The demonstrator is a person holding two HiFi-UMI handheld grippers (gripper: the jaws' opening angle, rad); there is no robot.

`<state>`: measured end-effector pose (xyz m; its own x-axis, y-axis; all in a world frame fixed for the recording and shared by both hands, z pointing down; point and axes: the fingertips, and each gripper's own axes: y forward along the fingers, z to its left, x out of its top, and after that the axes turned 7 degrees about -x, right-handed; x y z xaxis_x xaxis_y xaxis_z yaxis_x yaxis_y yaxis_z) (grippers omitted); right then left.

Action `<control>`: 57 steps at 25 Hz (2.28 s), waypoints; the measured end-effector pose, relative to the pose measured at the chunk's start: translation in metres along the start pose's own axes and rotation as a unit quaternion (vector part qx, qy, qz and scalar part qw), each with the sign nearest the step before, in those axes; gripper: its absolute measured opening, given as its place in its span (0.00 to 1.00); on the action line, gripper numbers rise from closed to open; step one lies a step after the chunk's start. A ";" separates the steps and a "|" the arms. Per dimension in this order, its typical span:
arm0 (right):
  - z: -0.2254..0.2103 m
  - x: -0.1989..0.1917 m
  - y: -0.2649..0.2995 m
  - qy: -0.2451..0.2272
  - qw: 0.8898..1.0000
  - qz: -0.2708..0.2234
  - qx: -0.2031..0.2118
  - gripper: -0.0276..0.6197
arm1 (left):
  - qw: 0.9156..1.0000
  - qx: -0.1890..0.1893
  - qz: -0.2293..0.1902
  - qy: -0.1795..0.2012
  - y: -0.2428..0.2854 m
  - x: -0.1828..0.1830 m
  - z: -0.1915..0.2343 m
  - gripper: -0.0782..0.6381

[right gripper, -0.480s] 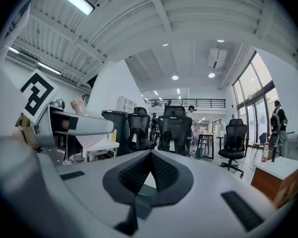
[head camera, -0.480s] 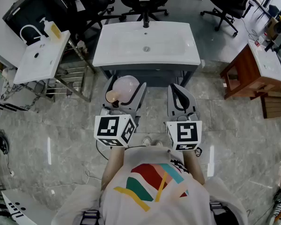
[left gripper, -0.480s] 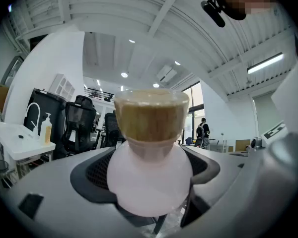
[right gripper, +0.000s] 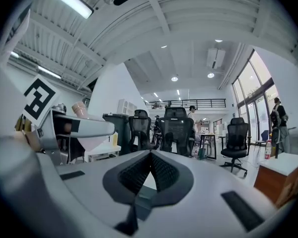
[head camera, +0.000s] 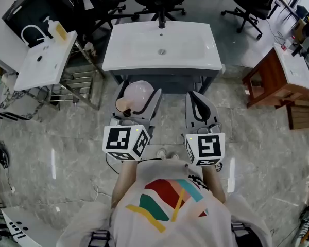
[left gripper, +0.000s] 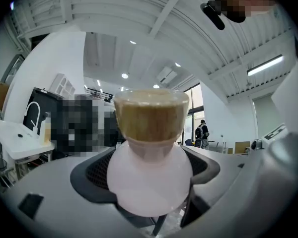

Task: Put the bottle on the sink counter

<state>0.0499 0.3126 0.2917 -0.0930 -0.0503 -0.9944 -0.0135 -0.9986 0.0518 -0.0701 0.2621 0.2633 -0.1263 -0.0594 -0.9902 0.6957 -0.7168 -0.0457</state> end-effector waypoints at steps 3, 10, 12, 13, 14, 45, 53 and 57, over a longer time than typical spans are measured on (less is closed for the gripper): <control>0.002 0.003 0.001 0.017 1.000 -0.007 0.005 0.06 | 1.000 -0.001 -0.002 -0.004 0.000 0.001 0.004 0.70; 0.011 -0.003 0.009 0.013 1.000 -0.004 -0.001 0.06 | 1.000 -0.003 -0.010 -0.008 -0.003 0.001 0.019 0.70; 0.015 -0.005 0.013 0.013 1.000 -0.002 -0.001 0.06 | 1.000 -0.005 -0.013 -0.008 -0.003 0.001 0.024 0.70; 0.018 -0.006 0.015 0.012 1.000 -0.001 -0.002 0.06 | 1.000 -0.006 -0.015 -0.008 -0.003 0.002 0.027 0.70; 0.020 -0.007 0.016 0.011 1.000 0.001 -0.003 0.06 | 1.000 -0.007 -0.016 -0.009 -0.003 0.002 0.031 0.70; -0.007 -0.025 0.101 0.029 1.000 -0.013 0.000 0.06 | 0.999 0.004 -0.041 -0.013 0.064 -0.003 0.076 0.70; -0.033 -0.024 0.168 0.032 0.999 -0.003 0.006 0.06 | 0.999 0.010 -0.041 -0.021 0.126 0.000 0.104 0.70; -0.054 -0.023 0.211 0.027 1.000 0.001 0.007 0.06 | 0.999 0.008 -0.042 -0.025 0.170 0.002 0.117 0.70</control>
<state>0.1030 0.1020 0.3203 -0.0398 -0.0537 -0.9978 -0.0279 -0.9981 0.0548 -0.0351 0.0587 0.2688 -0.2196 -0.0328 -0.9750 0.6695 -0.7320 -0.1262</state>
